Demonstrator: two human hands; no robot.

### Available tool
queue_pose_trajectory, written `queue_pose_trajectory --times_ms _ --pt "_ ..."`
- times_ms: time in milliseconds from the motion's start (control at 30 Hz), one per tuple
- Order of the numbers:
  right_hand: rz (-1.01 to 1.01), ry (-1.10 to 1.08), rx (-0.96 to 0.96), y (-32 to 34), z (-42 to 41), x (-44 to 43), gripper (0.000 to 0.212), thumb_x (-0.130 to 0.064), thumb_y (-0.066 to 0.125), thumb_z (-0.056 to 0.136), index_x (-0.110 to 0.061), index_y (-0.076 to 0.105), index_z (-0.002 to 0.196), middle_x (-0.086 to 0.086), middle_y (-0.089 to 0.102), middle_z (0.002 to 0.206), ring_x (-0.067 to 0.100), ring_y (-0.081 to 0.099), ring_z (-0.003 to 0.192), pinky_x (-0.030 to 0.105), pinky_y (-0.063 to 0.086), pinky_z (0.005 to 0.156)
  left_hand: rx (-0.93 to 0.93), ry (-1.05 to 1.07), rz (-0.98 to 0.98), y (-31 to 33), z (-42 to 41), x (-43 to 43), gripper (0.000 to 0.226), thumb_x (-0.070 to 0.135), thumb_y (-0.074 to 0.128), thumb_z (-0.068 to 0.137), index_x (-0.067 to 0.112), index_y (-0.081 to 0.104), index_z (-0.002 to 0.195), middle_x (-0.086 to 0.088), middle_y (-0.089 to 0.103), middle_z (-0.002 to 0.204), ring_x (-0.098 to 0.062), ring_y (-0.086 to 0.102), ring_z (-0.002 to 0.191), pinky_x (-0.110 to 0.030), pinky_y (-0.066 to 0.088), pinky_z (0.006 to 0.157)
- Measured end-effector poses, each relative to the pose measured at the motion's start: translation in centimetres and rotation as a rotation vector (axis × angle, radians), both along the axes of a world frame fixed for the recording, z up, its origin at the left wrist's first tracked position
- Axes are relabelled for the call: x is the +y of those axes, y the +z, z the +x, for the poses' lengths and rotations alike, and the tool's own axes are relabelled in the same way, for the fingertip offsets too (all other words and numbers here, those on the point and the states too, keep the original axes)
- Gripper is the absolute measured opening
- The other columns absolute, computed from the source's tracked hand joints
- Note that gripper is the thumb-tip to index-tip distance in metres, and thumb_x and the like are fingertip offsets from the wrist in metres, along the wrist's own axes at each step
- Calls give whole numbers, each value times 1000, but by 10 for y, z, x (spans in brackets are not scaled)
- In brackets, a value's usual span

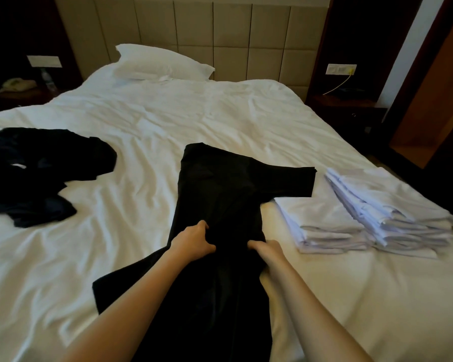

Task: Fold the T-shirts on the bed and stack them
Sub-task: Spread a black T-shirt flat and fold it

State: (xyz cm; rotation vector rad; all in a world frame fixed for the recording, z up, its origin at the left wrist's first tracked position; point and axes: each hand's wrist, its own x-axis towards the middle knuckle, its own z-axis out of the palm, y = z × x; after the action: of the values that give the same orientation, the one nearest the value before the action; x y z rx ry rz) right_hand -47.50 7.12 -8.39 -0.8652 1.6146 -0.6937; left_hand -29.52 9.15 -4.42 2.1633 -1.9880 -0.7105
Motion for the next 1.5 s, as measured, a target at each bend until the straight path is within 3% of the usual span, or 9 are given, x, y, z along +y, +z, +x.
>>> queue_pose_trajectory --times_ms 167,267,433,667,867,1067,1267,1367,1500 --pt "-1 -92 -236 3 -4 40 15 -4 65 83 1 61 97 14 64 79 23 61 66 21 48 45 -40 -71 -36 21 -2 34 20 35 59 83 17 55 89 4 55 85 -17 57 86 -28 43 67" --pt "29 -95 -237 10 -3 55 8 -4 63 85 3 61 88 14 60 72 21 57 60 17 43 38 -12 -157 -51 30 -28 52 21 37 58 85 18 56 92 0 57 91 -18 57 88 -29 43 67" --pt "-5 -192 -251 13 -7 74 15 -8 53 90 -1 58 78 14 58 71 23 56 61 26 45 50 -38 -260 -55 9 -82 86 33 33 54 89 14 54 117 -6 60 112 -25 59 102 -33 48 79" --pt "51 -77 -227 14 -20 98 15 3 47 90 -2 56 79 14 57 74 25 55 67 31 45 55 141 -230 -83 -12 -102 112 33 31 57 87 11 51 112 -9 62 107 -26 61 97 -34 49 78" --pt "-200 -40 -313 -2 -28 121 35 -8 42 97 -26 38 127 8 54 104 25 58 88 29 50 66 495 -211 -65 -15 -105 132 21 17 60 85 18 43 98 5 50 74 -10 48 66 -24 42 64" --pt "-48 -107 -529 -4 -35 134 31 -34 47 96 -7 62 101 11 63 85 21 59 75 32 47 70 245 -447 229 -24 -100 153 46 16 62 85 12 41 125 -11 55 109 -16 52 84 -30 45 77" --pt "-50 125 -175 -20 -33 152 31 -25 70 80 -7 67 105 9 71 99 24 66 94 32 50 83 164 -531 475 -34 -89 178 38 32 62 88 13 46 118 -2 58 78 -8 51 59 -24 45 62" --pt "-65 145 -185 -23 -32 163 42 -29 72 78 -6 66 112 10 70 104 24 67 95 29 51 75 331 -386 349 -42 -75 188 26 38 60 88 20 57 106 1 62 92 -7 56 69 -23 47 75" --pt "-37 199 -200 -26 -31 178 49 -32 73 79 -2 62 116 10 70 98 22 69 88 26 52 65 461 -1 -159 -59 -40 194 14 12 58 85 26 60 87 4 62 87 -11 59 81 -18 42 72"
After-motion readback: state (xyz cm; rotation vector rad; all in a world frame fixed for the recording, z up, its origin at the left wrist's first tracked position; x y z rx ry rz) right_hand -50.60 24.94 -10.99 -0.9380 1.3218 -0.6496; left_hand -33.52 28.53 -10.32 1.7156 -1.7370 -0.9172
